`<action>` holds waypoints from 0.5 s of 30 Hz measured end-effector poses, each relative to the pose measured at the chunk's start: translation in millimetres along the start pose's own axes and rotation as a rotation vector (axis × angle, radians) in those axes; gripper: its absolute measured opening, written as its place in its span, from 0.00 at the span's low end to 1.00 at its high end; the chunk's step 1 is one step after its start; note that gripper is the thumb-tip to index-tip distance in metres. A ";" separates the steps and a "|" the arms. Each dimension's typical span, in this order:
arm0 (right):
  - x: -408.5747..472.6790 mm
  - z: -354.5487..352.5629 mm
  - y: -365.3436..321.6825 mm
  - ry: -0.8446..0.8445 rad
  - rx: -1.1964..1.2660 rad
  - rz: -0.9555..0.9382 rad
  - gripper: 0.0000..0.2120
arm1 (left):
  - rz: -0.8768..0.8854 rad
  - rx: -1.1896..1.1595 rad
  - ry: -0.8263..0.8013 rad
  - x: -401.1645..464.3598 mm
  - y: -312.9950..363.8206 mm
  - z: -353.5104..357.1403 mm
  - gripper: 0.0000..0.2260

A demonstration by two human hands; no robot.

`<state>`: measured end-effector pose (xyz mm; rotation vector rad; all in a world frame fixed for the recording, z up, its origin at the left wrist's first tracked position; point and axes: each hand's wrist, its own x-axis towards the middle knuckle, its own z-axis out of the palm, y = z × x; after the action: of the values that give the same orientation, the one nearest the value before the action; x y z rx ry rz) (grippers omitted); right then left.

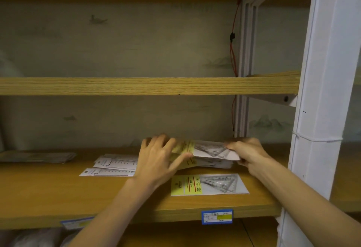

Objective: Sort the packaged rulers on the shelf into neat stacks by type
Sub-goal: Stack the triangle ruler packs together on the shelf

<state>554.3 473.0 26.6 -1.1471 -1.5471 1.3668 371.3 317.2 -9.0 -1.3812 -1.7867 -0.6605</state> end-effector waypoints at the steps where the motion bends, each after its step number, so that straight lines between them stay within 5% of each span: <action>1: -0.5 -4.4 2.1 -0.002 -0.014 -0.013 0.13 | -0.038 -0.028 -0.011 -0.9 -2.3 -2.6 0.27; 15: -26.5 -15.6 23.5 -0.137 -0.279 -0.099 0.06 | -0.136 -0.059 0.036 3.7 -3.6 7.6 0.09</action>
<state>580.3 453.1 6.1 -1.1414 -1.9141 1.2118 365.5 324.2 -10.0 -1.2858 -1.8574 -0.8117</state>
